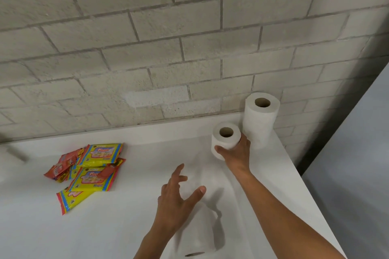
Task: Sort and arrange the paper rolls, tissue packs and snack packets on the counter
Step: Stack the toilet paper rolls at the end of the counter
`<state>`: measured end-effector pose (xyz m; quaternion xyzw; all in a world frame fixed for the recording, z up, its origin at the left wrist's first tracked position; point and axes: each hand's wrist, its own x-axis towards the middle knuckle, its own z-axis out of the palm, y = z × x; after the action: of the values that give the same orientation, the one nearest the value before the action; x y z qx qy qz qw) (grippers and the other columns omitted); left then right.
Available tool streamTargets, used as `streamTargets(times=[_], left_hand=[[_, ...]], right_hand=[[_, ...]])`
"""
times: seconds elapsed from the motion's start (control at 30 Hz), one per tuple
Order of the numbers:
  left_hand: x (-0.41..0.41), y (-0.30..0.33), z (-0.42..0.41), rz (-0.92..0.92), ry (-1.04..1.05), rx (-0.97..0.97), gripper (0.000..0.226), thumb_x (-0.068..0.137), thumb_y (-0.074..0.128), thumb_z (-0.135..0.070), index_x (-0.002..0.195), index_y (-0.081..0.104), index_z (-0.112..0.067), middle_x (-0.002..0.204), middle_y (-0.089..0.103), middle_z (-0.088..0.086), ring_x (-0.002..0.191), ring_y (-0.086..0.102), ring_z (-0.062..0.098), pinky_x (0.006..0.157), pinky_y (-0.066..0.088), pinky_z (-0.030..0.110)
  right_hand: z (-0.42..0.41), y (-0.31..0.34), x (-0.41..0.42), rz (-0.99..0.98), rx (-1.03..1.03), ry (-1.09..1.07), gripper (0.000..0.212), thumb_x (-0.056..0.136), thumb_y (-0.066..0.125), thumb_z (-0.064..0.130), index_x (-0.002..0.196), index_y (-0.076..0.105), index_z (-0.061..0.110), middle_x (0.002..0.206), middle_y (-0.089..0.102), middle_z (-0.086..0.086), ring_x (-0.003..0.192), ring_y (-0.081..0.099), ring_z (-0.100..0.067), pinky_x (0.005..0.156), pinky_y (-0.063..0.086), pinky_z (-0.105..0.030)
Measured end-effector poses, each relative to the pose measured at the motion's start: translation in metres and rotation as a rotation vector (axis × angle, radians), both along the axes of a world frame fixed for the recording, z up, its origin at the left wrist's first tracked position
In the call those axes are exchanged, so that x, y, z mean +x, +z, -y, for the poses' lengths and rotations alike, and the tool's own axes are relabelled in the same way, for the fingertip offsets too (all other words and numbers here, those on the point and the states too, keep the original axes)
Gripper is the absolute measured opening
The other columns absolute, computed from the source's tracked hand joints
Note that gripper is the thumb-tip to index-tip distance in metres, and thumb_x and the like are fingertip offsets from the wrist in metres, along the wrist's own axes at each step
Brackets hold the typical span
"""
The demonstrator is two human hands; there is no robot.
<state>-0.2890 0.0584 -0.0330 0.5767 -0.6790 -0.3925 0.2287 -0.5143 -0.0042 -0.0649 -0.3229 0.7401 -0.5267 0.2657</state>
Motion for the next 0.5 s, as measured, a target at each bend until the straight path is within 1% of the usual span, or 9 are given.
streamTargets(times=[0.07,0.13,0.33,0.5], left_hand=[[0.001,-0.002,0.004,-0.007,0.0,0.015,0.079,0.058,0.054,-0.093,0.126,0.015,-0.077,0.121,0.051,-0.028,0.116,0.048,0.01,0.103,0.043,0.049],[0.001,-0.004,0.008,-0.002,-0.005,0.025,0.077,0.058,0.052,-0.095,0.122,0.014,-0.08,0.121,0.051,-0.028,0.115,0.049,0.009,0.103,0.043,0.048],[-0.001,-0.005,0.009,0.011,-0.041,0.054,0.084,0.06,0.051,-0.094,0.134,0.021,-0.068,0.122,0.05,-0.03,0.114,0.048,0.004,0.103,0.043,0.046],[-0.001,-0.005,0.008,0.022,-0.056,0.073,0.08,0.063,0.052,-0.091,0.134,0.024,-0.066,0.123,0.05,-0.03,0.115,0.048,0.005,0.103,0.043,0.045]], right_hand=[[0.008,-0.003,-0.002,-0.011,0.016,-0.025,0.095,0.063,0.088,0.024,0.142,0.036,0.015,0.138,0.042,-0.006,0.124,0.043,-0.022,0.092,0.036,-0.025],[0.014,-0.007,-0.004,-0.023,0.03,-0.047,0.096,0.064,0.088,0.023,0.143,0.034,0.014,0.139,0.04,-0.008,0.125,0.042,-0.024,0.093,0.037,-0.027],[0.028,-0.009,-0.01,-0.089,0.033,-0.115,0.101,0.063,0.089,0.024,0.145,0.033,0.014,0.143,0.04,-0.01,0.132,0.038,-0.026,0.101,0.04,-0.036],[0.031,-0.007,-0.005,-0.101,0.095,-0.139,0.102,0.066,0.087,0.03,0.149,0.03,0.017,0.145,0.042,-0.01,0.13,0.043,-0.029,0.099,0.043,-0.042]])
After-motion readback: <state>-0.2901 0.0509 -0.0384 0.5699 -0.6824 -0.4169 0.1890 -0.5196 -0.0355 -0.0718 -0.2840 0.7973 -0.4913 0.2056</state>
